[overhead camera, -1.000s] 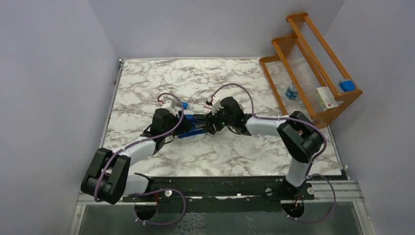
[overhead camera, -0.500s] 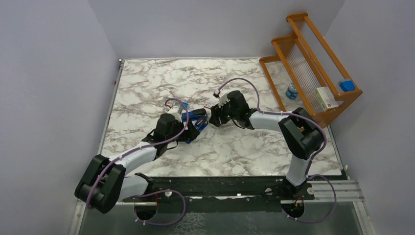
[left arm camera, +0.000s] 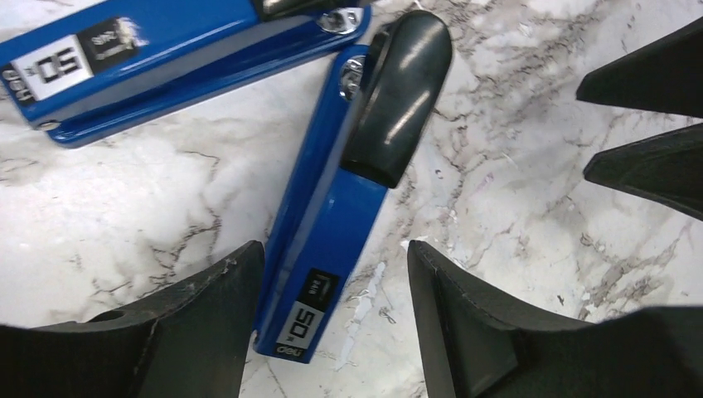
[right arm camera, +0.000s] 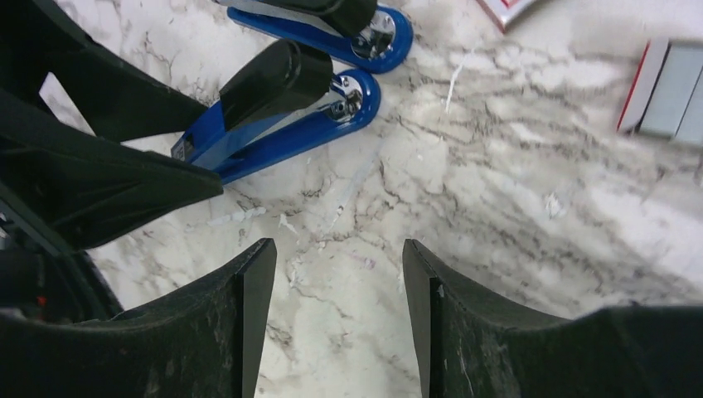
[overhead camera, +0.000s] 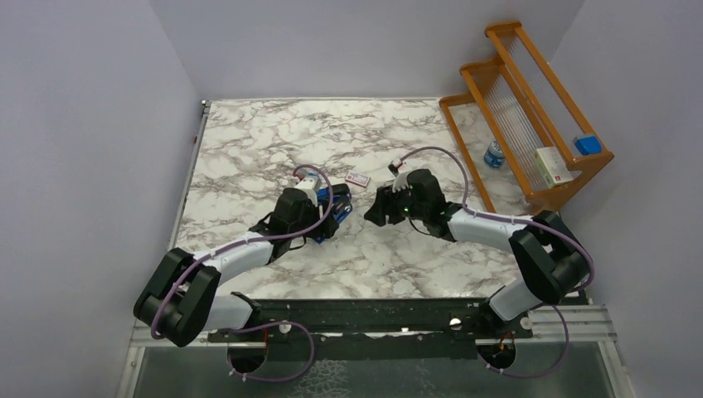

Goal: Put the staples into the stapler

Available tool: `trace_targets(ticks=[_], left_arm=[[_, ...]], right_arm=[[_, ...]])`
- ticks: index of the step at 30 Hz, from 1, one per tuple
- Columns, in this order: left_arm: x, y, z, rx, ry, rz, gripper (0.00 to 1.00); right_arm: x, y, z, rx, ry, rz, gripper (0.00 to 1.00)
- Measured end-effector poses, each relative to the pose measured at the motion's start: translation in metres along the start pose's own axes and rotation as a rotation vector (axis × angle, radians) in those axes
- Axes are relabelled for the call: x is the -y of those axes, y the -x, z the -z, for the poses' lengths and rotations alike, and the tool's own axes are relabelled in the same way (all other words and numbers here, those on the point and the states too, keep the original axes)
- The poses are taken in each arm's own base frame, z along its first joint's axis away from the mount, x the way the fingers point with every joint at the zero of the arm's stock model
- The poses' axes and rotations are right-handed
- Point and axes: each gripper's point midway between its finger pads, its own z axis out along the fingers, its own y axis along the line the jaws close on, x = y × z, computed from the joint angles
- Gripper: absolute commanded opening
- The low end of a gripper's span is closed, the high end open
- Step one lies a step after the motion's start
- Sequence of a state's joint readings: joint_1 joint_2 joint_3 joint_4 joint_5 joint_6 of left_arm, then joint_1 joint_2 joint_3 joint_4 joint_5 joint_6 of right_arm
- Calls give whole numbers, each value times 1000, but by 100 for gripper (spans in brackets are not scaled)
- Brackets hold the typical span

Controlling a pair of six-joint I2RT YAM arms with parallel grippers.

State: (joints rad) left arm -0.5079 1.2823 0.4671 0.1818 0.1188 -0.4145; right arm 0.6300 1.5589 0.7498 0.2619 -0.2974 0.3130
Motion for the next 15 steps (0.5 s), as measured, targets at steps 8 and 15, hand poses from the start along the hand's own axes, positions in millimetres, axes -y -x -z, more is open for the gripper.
trace_targets(ticks=[8,15], left_arm=[[18,-13,0,-32,-36,-64,51],[15,-23,-9,-66,-14,-85,37]], right_arm=[[3,-24,8,32,-46,-321,63],[4,-27,17,111,-70,-547,63]])
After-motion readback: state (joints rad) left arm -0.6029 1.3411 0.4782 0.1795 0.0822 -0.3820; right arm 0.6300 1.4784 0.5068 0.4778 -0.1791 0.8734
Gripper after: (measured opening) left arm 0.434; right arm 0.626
